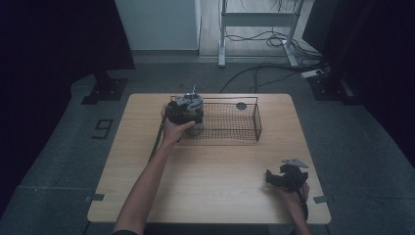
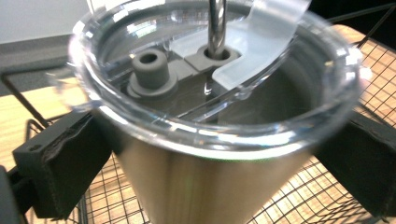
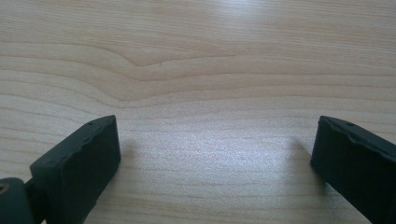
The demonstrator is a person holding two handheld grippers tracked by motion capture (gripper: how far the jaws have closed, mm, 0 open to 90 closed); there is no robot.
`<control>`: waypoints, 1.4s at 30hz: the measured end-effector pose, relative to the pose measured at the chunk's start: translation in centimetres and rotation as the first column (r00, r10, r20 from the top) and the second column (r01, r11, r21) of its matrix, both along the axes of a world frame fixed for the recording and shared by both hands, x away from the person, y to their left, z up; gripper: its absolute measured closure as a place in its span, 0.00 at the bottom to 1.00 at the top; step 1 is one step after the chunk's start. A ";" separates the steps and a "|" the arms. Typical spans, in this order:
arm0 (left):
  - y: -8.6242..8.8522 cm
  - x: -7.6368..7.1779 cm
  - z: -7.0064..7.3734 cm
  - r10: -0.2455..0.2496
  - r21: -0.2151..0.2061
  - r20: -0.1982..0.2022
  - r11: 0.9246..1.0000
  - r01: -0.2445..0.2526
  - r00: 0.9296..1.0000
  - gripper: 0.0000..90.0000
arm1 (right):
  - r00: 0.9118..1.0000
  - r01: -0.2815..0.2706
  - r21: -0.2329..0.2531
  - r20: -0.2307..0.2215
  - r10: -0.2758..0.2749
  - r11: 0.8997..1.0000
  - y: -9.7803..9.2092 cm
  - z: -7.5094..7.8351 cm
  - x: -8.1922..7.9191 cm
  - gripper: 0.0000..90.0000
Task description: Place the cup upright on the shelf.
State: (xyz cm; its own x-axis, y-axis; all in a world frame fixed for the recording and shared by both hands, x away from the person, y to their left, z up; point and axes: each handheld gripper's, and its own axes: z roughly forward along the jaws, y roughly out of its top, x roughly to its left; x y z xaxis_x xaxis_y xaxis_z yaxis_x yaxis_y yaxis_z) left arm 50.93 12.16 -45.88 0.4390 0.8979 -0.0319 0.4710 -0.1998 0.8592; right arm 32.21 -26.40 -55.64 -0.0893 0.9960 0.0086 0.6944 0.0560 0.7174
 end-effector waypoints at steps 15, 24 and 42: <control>1.2 -2.8 1.1 -0.022 0.005 0.028 1.000 0.022 0.999 0.00 | 1.000 0.001 -0.001 0.000 -0.001 1.000 0.0 0.0 0.0 0.01; 2.0 -5.1 1.6 -0.058 0.030 0.043 0.998 0.057 0.997 0.00 | 1.000 0.001 -0.001 0.000 -0.001 1.000 0.0 0.0 0.0 0.01; 3.8 -12.3 1.8 -0.145 0.007 0.033 0.989 0.145 0.989 0.00 | 1.000 0.002 -0.001 -0.001 -0.002 1.000 0.0 0.0 0.0 0.01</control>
